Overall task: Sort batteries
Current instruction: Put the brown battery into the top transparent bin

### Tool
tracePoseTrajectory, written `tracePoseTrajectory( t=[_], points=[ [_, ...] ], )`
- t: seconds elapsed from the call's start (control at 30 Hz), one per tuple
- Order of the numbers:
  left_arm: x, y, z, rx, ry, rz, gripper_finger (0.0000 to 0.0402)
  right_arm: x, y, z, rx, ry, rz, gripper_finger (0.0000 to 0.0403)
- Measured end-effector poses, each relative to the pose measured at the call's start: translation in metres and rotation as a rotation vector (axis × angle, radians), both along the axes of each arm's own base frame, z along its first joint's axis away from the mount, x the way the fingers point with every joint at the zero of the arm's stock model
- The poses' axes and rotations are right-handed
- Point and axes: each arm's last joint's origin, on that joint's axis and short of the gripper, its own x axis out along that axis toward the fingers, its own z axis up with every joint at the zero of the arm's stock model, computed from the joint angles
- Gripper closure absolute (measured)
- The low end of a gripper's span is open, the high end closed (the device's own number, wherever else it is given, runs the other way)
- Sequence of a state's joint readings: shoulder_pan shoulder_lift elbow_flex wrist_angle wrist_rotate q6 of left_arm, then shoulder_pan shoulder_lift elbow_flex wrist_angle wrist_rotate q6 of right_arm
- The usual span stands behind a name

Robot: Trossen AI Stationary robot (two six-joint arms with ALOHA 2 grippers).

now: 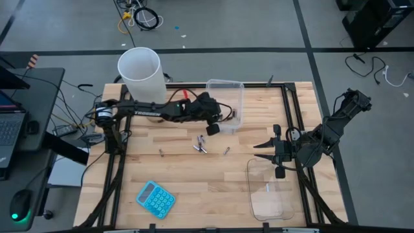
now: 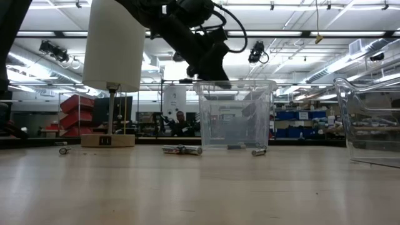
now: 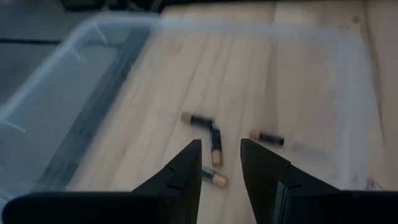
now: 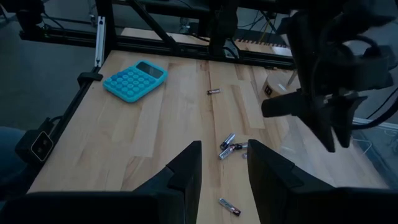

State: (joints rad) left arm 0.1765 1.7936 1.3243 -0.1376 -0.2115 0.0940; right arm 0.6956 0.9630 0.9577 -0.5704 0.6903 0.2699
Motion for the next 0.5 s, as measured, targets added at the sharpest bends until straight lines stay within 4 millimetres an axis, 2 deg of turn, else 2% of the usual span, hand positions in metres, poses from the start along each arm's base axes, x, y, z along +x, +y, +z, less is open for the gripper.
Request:
tracePoseTrajectory(
  t=[0.13,0.27,0.5],
  points=[
    [-0.004,-0.007,0.018,0.016,-0.058,-0.019,0.0288,0.0,0.0,0.0,0.0,0.0,0.0,0.0288],
    [-0.013,-0.021,0.043,0.042,-0.109,-0.068,0.0288,0.0,0.0,0.0,0.002,-0.002,0.0,0.0288],
    [-0.047,-0.058,0.078,0.041,-0.081,-0.166,0.0288,0.0,0.0,0.001,0.004,-0.006,0.0,0.0288]
  ],
)
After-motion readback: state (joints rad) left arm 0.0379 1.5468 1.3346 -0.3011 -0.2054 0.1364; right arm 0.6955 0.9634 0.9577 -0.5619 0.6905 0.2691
